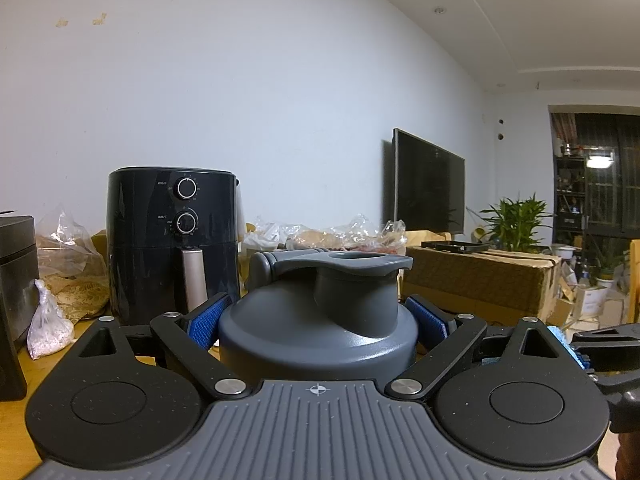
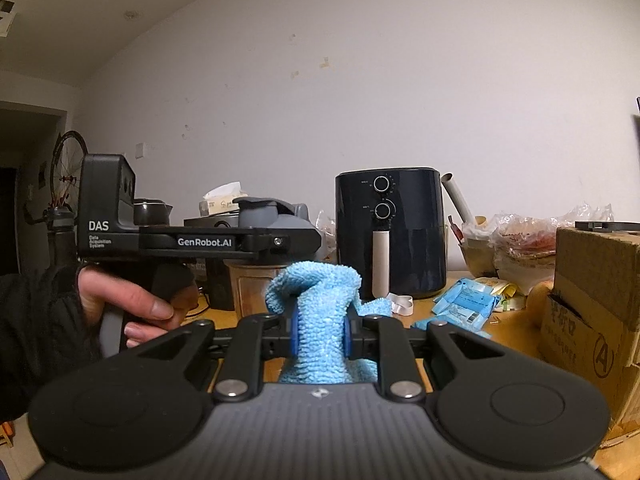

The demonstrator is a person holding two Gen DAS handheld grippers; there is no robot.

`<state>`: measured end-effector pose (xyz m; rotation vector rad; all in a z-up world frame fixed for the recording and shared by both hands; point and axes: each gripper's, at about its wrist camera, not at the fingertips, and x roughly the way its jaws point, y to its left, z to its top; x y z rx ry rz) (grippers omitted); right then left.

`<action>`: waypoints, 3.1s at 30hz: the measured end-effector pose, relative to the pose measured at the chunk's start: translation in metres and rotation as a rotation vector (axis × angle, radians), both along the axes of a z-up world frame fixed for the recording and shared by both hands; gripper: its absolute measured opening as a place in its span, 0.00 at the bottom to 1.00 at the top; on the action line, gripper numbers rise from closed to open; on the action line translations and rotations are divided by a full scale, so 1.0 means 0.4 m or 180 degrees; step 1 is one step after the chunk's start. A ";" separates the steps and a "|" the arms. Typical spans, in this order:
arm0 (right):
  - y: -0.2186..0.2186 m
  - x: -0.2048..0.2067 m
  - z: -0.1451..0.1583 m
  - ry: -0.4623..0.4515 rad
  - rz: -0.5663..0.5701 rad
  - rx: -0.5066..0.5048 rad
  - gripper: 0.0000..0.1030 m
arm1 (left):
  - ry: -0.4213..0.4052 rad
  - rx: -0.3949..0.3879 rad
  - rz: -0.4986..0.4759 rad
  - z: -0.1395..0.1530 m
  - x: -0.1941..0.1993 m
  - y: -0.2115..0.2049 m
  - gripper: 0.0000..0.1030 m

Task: Clean container
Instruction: 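Pull the right gripper with the cloth away from the shaker bottle, then lower the shaker bottle onto the table with the left gripper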

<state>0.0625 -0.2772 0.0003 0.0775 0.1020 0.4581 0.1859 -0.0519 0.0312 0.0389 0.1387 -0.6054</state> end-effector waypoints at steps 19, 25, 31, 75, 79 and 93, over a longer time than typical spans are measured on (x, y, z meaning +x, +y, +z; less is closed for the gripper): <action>-0.003 -0.001 -0.001 0.0019 -0.0053 0.0008 0.17 | -0.0041 -0.0076 0.0641 0.015 -0.018 0.003 0.92; -0.002 0.000 -0.001 0.0021 -0.0081 0.0023 0.17 | -0.0091 0.0027 0.1236 0.032 -0.024 -0.001 0.92; -0.001 -0.002 0.001 0.0021 -0.0094 0.0019 0.17 | -0.0115 0.0051 0.1816 0.047 -0.027 0.007 0.92; 0.016 0.013 0.001 0.0074 -0.0216 -0.0049 0.18 | -0.0154 0.0014 0.2047 0.085 0.091 0.031 0.92; 0.020 0.018 0.001 0.0082 -0.0218 -0.0065 0.18 | -0.0145 -0.0001 0.2025 0.084 0.114 0.039 0.92; 0.025 0.030 -0.002 0.0117 -0.0219 -0.0079 0.18 | -0.0131 0.0033 0.1979 0.069 0.188 0.053 0.92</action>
